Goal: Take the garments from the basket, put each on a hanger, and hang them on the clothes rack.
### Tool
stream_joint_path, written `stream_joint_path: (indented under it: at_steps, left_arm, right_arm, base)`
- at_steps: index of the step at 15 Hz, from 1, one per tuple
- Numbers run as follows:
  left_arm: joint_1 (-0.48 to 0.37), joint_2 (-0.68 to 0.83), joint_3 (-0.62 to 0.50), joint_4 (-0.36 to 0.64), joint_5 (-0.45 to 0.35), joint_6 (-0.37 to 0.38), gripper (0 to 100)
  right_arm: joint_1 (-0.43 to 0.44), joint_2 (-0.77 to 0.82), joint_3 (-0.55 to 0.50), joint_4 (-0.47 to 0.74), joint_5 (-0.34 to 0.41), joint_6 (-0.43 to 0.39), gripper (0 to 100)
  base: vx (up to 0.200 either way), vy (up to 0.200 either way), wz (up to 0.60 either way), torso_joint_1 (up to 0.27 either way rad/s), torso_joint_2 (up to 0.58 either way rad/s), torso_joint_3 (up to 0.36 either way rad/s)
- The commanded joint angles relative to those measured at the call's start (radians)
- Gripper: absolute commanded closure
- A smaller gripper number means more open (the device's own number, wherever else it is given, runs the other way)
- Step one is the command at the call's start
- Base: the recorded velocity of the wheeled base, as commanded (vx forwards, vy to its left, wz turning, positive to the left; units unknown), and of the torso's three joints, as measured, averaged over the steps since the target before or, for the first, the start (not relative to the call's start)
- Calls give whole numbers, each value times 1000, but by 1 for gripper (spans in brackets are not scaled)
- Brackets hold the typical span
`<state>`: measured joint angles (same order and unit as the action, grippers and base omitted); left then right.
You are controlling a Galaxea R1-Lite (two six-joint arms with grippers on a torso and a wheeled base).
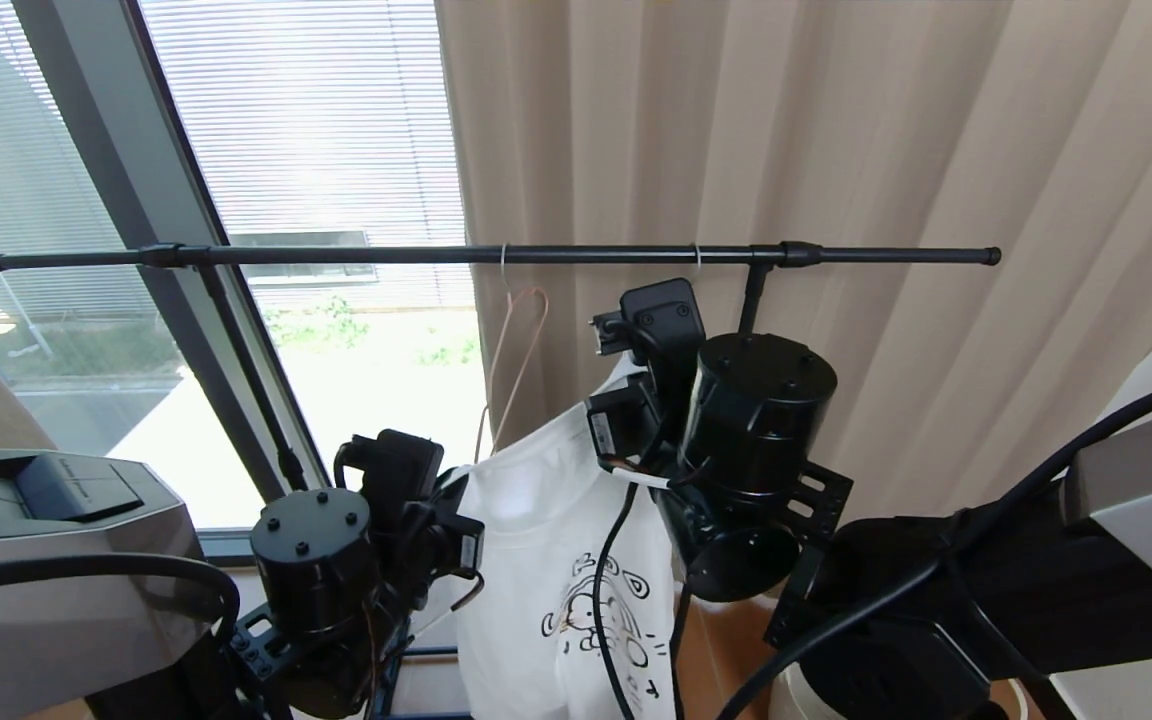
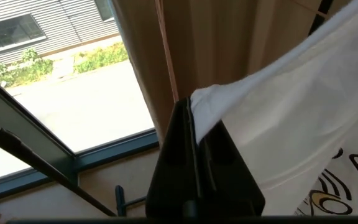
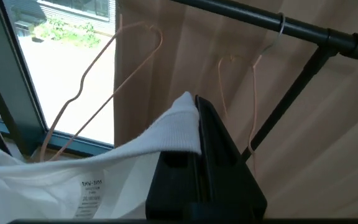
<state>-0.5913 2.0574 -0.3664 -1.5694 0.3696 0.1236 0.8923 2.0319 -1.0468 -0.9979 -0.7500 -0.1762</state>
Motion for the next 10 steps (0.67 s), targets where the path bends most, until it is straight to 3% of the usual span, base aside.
stream_joint_path:
  at_steps: [1,5,10]
  left_arm:
    - [25,-59,-8,-1,0,13,100]
    - [39,-103,-22,2,0,16,100]
    - [51,-118,-23,14,0,16,100]
  right_arm:
    - [-16,-27,50,1,46,-14,100]
    - [-29,-68,162,-1,150,-91,100]
    - [-49,-71,243,-1,196,-174,100]
  base:
    - [0,0,0,0,0,0]
    - [0,0,0,0,0,0]
    - [0,0,0,0,0,0]
